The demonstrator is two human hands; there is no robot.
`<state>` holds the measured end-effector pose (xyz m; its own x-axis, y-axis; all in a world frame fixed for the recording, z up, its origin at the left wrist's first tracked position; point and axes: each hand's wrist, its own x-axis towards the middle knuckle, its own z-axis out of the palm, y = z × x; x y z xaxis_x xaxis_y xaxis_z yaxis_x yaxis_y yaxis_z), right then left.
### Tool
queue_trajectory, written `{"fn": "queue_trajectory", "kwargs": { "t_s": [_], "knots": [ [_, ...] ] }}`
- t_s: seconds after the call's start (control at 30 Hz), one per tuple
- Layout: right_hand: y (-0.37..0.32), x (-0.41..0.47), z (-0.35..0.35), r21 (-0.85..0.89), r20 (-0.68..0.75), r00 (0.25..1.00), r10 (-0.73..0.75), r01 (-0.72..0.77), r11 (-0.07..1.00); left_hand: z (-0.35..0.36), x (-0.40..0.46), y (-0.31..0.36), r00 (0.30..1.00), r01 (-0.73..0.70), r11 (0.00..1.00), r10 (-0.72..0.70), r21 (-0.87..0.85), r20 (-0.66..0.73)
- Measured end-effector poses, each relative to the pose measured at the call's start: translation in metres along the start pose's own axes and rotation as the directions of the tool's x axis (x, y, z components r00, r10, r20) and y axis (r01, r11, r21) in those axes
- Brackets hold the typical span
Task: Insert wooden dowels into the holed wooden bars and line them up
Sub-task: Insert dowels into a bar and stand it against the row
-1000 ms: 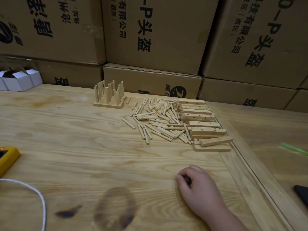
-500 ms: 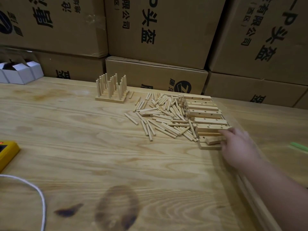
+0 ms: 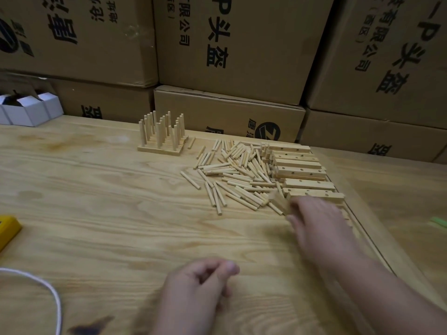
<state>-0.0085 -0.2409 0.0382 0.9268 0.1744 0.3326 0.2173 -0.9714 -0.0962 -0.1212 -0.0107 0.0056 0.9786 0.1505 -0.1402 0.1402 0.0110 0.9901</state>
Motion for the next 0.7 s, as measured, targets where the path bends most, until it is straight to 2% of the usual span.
{"fn": "queue_trajectory", "kwargs": {
  "t_s": [0.1,0.17,0.27,0.33,0.4,0.47,0.53,0.63,0.7],
  "knots": [
    [-0.044,-0.007,0.013,0.348,-0.057,0.998,0.016,0.005,0.938,0.010,0.041,0.001,0.993,0.059,0.987,-0.073,-0.149,-0.090],
    [-0.066,-0.006,0.026,0.523,-0.097,0.993,0.060,0.000,0.852,0.018,0.062,0.004,0.992,0.079,0.974,-0.097,-0.212,-0.075],
    [-0.092,0.001,0.040,0.719,-0.075,0.972,0.222,-0.101,0.688,0.020,0.082,0.012,0.989,0.135,0.938,-0.148,-0.320,-0.015],
    [-0.103,0.004,0.047,0.733,-0.089,0.974,0.208,-0.078,0.676,0.013,0.091,0.017,0.986,0.163,0.917,-0.163,-0.365,0.031],
    [-0.113,0.007,0.051,0.703,-0.133,0.988,0.074,0.041,0.710,0.002,0.100,0.017,0.988,0.155,0.907,-0.153,-0.391,0.036],
    [-0.120,0.009,0.052,0.708,-0.137,0.990,-0.038,0.124,0.695,-0.009,0.110,0.016,0.990,0.125,0.923,-0.138,-0.363,-0.008],
    [-0.121,0.015,0.056,0.739,-0.151,0.988,-0.040,0.140,0.659,-0.016,0.119,0.016,0.991,0.085,0.912,-0.120,-0.401,-0.062],
    [-0.115,0.032,0.067,0.706,-0.112,0.989,0.093,0.013,0.708,-0.027,0.134,0.017,0.977,-0.006,0.830,-0.113,-0.557,-0.180],
    [-0.111,0.048,0.074,0.576,0.016,0.987,0.161,-0.141,0.806,-0.036,0.144,0.016,0.967,-0.053,0.781,-0.117,-0.622,-0.228]
  ]
}}
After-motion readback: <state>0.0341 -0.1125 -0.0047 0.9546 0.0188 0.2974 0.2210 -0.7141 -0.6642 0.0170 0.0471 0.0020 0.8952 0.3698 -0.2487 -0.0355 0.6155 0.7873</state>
